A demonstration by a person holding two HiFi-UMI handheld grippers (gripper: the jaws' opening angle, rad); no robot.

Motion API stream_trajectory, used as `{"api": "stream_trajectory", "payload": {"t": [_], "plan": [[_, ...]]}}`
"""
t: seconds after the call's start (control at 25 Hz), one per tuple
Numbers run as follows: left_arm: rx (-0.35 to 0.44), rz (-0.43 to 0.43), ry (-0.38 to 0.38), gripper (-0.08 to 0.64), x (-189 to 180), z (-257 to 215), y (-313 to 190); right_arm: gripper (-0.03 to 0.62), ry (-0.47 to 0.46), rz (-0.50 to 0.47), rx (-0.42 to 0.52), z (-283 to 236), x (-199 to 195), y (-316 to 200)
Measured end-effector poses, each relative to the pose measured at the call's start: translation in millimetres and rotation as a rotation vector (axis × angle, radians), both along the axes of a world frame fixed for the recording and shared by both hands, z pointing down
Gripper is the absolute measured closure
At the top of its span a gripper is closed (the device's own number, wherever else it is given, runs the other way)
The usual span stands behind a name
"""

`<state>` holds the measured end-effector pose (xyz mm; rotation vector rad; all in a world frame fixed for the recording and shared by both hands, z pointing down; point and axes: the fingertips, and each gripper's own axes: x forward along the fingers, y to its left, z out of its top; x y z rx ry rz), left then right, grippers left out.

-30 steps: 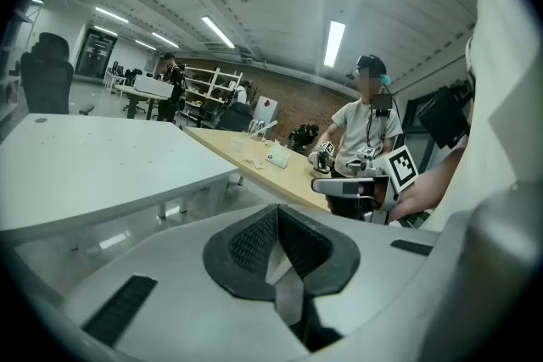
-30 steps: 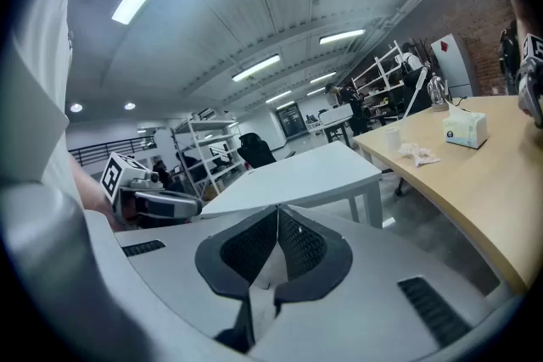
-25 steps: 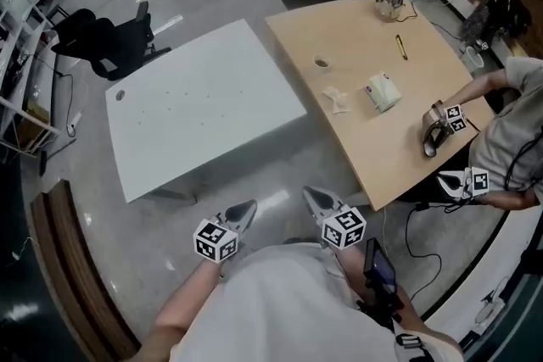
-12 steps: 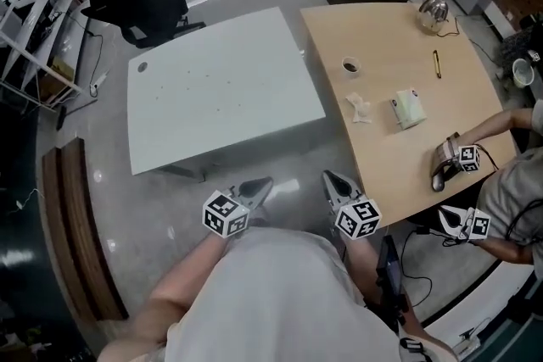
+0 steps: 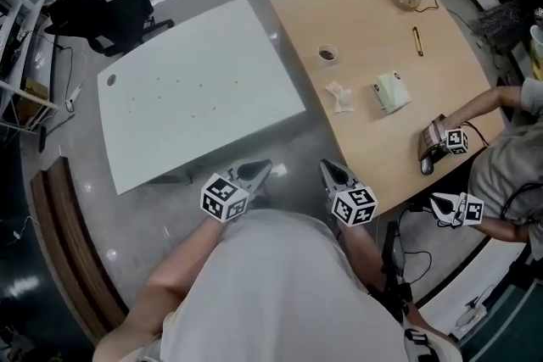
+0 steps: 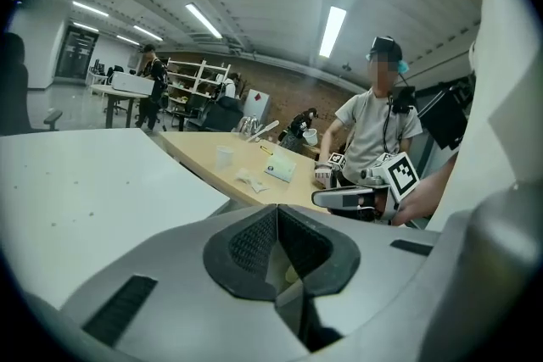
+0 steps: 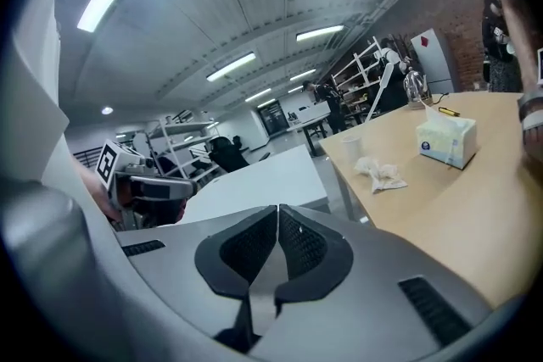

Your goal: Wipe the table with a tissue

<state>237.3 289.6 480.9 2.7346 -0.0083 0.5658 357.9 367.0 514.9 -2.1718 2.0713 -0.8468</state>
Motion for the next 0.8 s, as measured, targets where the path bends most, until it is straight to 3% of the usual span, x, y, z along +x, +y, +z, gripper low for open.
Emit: {"api": "stream_trajectory", "payload": {"t": [0.24, 0.56, 0.8], "plan": [[-0.017, 0.03, 0.052, 0.552, 23, -9, -46, 0.574, 0.056, 0.023, -0.054, -2, 21, -34], [-0.051, -0.005, 0.057, 0.552, -1, 1, -112, 0.574, 0.118, 0.055, -0.104, -2, 41, -93], [-0.086, -0.033, 0.056, 0.552, -10, 12, -136, 0.574, 0.136, 0.118, -0.175, 5, 70, -104]]}}
